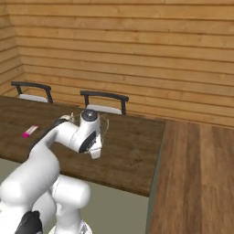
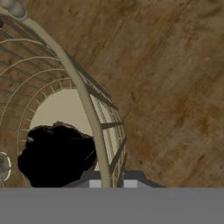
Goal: Open the cabinet, pick up the bread from the cabinet and place it in the basket. Then move the basket to the dining counter.
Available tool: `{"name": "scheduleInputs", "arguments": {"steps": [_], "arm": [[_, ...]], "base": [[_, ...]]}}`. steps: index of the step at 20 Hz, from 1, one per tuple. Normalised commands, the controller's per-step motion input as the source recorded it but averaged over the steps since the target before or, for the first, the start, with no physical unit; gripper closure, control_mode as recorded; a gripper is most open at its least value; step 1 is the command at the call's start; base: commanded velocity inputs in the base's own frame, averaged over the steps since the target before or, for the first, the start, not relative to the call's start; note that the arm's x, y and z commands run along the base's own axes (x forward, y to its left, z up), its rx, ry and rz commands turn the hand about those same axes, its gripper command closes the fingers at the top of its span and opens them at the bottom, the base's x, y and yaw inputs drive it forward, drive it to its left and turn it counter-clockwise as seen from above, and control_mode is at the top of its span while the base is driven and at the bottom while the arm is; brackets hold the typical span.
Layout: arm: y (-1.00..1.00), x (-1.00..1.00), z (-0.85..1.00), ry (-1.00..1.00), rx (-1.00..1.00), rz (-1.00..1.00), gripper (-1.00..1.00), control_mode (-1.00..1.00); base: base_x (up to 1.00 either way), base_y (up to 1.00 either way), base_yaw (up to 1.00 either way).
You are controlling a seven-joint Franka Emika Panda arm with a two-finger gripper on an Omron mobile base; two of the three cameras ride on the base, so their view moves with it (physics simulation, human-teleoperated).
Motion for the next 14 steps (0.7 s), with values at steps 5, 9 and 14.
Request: {"name": "scheduleInputs", "arguments": {"steps": [5,9,14], "arm": [[0.00,0.17,-0.20,0.00,0.00,0.11,1.00,-1.00],[0.00,0.00,-0.01,0.02,0.00,0.05,1.00,-1.00],[0.00,0.01,-0.03,0.11,0.00,0.00,1.00,-1.00]], "base": [[0.00,0.00,0.00],[0.00,0.00,0.00],[0.00,0.00,0.00]]}}
